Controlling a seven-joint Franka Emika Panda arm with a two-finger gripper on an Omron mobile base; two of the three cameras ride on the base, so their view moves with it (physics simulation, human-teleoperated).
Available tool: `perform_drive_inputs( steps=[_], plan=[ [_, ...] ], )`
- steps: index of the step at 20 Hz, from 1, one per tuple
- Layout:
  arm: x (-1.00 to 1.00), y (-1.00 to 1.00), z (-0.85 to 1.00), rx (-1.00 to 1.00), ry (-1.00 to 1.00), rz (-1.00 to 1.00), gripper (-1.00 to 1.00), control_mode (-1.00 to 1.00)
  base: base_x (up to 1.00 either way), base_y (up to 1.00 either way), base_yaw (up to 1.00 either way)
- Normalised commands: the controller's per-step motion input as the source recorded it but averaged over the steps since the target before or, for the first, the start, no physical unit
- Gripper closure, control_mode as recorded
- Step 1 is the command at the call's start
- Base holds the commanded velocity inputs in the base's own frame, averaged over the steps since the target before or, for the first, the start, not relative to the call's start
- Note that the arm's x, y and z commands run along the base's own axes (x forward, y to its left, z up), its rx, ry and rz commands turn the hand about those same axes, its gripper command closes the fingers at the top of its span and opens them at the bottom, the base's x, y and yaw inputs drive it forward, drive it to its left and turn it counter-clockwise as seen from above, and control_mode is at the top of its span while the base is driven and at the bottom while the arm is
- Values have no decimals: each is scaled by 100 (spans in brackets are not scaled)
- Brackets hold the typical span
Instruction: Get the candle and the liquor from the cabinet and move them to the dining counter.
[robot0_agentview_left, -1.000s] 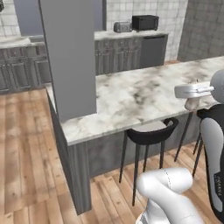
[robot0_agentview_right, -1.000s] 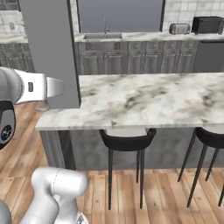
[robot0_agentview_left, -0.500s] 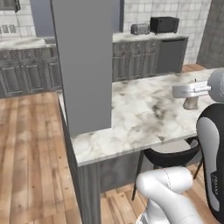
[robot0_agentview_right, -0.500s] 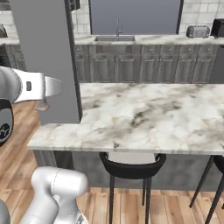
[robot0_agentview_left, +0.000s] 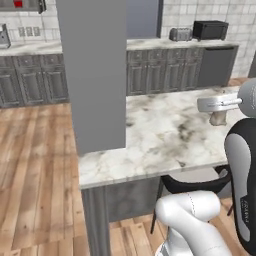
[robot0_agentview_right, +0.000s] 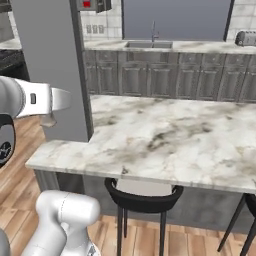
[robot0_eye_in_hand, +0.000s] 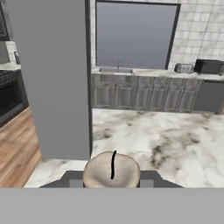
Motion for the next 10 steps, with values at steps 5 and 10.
perform_drive_inputs(
  steps=[5, 10],
  plan=[
    [0, 0, 0, 0, 0, 0, 100, 100, 22, -40, 16],
    [0, 0, 0, 0, 0, 0, 100, 100, 38, -23, 2]
  ],
)
